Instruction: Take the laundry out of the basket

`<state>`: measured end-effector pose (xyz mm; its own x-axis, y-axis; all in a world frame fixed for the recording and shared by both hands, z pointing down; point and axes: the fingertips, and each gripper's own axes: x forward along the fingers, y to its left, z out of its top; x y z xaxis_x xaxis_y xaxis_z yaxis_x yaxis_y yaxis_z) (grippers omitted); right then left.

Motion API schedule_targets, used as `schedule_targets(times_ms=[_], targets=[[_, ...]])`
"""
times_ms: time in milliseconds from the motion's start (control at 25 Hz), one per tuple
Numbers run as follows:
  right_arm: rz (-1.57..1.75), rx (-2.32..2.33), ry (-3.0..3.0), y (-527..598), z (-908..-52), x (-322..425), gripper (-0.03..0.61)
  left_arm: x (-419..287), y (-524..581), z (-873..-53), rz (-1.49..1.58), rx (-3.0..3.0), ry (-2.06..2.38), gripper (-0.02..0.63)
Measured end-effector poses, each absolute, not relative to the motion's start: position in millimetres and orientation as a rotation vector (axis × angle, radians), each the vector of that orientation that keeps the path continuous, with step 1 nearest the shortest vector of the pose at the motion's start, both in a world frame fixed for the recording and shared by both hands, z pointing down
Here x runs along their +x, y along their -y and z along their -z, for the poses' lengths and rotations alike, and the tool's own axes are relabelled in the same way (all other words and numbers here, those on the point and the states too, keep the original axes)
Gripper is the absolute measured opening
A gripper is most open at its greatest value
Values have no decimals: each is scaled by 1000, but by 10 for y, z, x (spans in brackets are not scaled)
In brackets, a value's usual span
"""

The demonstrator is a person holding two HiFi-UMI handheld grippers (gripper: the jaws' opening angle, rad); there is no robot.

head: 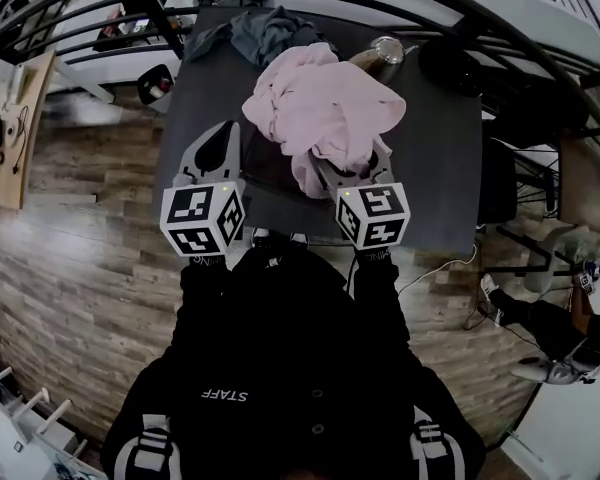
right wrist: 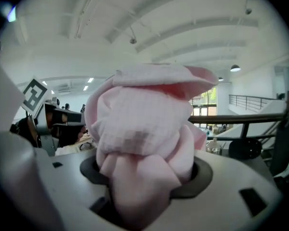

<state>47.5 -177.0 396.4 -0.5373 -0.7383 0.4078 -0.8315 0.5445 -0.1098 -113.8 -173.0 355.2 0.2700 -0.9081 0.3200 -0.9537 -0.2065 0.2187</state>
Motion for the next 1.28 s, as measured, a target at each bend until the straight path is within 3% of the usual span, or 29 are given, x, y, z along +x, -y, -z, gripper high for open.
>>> schedule_targets(times_ms=[440, 1280], targets=[[-280, 1653, 2556, 1672, -2820, 1099, 336, -510, 1748, -2755, -39, 2387, 1683, 0], [-139, 1831, 2587, 1633, -2533, 1075, 339, -415, 1758, -2570, 56, 2541, 1656, 0]])
